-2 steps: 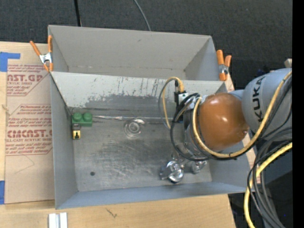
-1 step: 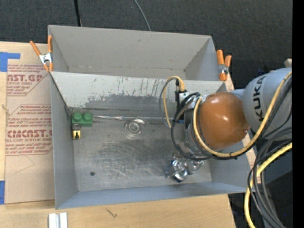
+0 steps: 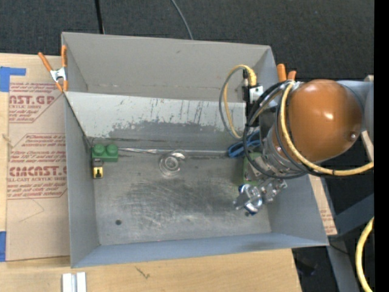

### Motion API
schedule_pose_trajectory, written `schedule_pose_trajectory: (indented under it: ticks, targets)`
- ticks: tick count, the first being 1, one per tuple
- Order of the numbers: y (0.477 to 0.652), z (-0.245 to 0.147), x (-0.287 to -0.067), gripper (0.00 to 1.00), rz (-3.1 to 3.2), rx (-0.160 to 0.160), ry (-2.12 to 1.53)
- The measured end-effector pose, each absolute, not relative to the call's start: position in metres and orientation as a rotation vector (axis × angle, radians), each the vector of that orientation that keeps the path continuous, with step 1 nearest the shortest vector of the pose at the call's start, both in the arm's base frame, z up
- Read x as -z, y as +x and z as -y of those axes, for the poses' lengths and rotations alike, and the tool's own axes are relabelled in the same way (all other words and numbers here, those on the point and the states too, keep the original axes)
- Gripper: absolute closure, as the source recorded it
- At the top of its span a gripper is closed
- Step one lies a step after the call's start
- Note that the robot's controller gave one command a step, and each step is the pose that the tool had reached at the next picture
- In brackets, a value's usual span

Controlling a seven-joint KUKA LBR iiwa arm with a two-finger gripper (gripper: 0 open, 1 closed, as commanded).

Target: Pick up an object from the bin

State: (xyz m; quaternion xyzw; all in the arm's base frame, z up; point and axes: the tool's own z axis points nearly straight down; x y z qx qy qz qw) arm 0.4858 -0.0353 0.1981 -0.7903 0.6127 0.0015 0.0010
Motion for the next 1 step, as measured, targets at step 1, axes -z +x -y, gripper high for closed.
schedule_pose_trajectory:
  ticks: [1]
  targets:
    - [0.5439,0.0345,-0.2390,1.00,-1.697,0.001,-2.638]
